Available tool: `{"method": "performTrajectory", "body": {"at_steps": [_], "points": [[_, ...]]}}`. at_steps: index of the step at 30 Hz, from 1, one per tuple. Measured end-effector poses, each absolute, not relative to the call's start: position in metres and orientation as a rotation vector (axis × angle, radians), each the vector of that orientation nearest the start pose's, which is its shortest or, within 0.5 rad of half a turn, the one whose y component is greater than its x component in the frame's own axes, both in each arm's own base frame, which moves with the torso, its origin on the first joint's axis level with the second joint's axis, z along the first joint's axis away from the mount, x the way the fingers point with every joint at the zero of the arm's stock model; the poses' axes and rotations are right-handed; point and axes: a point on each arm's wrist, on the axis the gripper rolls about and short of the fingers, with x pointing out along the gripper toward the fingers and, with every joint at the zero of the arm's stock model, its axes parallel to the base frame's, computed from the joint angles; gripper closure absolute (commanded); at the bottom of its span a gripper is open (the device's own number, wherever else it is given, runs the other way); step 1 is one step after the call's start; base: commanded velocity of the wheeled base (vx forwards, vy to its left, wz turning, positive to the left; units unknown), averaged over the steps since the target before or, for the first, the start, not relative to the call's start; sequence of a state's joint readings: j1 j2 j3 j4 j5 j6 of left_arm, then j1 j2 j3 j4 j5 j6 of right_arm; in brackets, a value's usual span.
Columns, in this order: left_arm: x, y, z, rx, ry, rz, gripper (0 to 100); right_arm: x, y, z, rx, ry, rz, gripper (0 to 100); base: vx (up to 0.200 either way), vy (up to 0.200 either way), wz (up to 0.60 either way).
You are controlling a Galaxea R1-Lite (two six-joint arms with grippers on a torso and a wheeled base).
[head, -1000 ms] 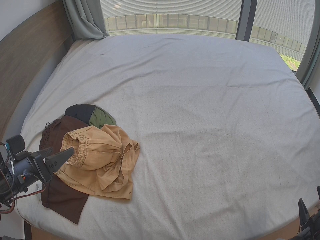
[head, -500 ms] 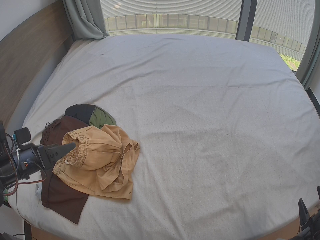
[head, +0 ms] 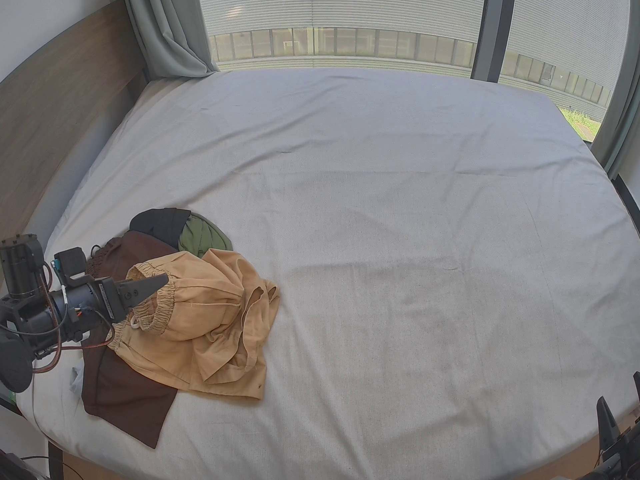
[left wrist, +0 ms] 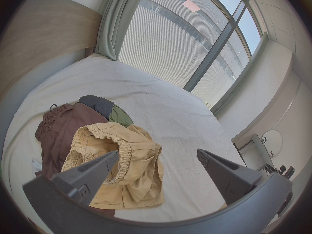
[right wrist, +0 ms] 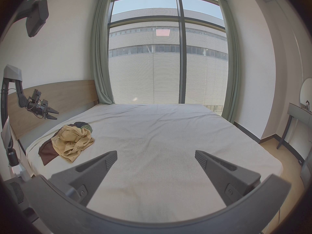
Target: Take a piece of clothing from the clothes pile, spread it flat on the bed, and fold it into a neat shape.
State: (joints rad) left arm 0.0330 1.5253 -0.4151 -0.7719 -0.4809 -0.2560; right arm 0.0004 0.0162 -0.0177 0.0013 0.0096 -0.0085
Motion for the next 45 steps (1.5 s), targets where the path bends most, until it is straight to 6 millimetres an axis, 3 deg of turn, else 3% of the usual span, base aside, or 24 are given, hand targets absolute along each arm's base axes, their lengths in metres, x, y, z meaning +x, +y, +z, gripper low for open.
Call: {"method": "performTrajectory", "body": {"at_steps": [19, 45], "points": [[0.255, 0.006, 0.119, -0.334, 0.464, -0.363, 0, -0.023, 0.0, 0.081, -0.009, 0.0, 0.011, 0, 0.0, 0.0, 0.0], [0.287, 0.002, 0.093, -0.341, 0.478, -0.432, 0, -0.023, 0.0, 0.081, -0.008, 0.0, 0.01, 0, 0.0, 0.0, 0.0]]}}
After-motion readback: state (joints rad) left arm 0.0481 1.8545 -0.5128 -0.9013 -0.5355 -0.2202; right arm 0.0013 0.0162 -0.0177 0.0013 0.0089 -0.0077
